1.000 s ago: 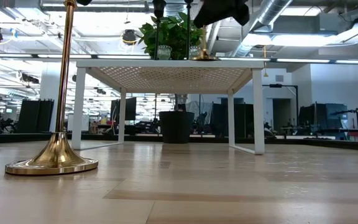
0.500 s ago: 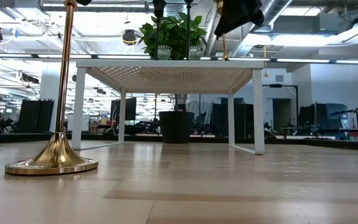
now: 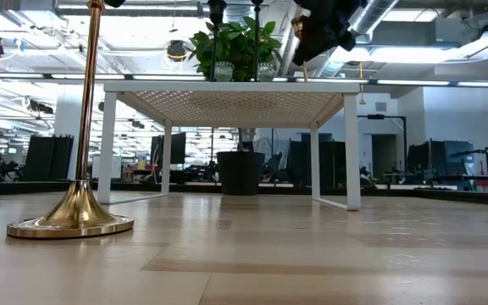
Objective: Pick & Place candle stick holders
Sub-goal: Put the right gold candle holder on the shelf
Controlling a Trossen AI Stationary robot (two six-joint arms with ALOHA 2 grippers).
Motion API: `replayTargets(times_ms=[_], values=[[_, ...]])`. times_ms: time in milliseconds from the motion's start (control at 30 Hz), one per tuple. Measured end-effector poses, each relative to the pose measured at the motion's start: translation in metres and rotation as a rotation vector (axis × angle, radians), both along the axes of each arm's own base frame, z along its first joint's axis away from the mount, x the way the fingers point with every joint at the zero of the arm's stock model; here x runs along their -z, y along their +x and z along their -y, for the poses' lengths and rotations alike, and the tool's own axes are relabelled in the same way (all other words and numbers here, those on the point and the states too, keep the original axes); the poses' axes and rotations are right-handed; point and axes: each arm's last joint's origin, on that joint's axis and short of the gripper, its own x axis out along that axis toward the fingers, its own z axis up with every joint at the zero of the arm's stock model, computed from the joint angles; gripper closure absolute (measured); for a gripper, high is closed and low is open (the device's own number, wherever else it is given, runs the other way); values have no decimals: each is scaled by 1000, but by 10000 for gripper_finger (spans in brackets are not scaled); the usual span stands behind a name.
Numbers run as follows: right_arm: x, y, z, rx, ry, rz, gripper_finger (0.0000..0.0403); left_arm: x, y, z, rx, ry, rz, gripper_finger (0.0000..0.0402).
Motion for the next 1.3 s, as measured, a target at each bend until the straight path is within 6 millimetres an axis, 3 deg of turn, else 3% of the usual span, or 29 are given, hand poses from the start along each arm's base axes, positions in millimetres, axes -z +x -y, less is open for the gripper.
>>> replayTargets(times_ms=[467, 733, 933, 1167, 1300], values=[[0, -3, 20, -7, 56, 11, 401, 0, 0, 0, 0, 0, 0, 398], [1, -3, 20, -8, 58, 5, 400, 0, 0, 0, 0, 0, 0, 398], [1, -3, 20, -10, 61, 8, 376, 0, 0, 0, 0, 0, 0, 398], [0, -2, 20, -16, 67, 13, 392, 0, 0, 0, 0, 0, 0, 398], [0, -2, 19, -25, 76, 15, 380, 0, 0, 0, 0, 0, 0, 398]])
